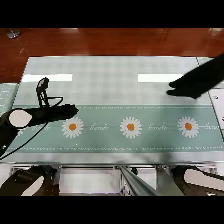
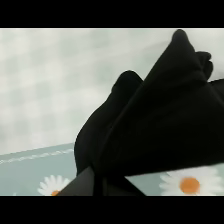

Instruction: Fold the shirts.

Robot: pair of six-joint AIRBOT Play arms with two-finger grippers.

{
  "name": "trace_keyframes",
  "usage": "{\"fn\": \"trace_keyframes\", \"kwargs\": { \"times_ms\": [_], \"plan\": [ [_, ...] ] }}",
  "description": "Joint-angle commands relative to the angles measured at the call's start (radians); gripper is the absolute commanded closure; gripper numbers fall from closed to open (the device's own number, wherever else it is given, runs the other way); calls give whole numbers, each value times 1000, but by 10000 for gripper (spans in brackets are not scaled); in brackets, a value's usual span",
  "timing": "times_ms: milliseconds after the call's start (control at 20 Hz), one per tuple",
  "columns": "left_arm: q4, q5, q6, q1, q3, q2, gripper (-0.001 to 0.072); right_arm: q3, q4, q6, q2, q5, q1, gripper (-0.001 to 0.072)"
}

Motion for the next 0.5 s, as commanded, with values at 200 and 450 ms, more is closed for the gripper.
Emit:
{"fn": "trace_keyframes", "kwargs": {
  "times_ms": [200, 450],
  "plan": [
    [0, 4, 7, 0, 3, -1, 689, -418, -294, -31, 306, 66, -336, 685],
    [-1, 21, 7, 0, 3, -1, 689, -883, -538, 35, 564, -37, -483, 683]
  ]
}}
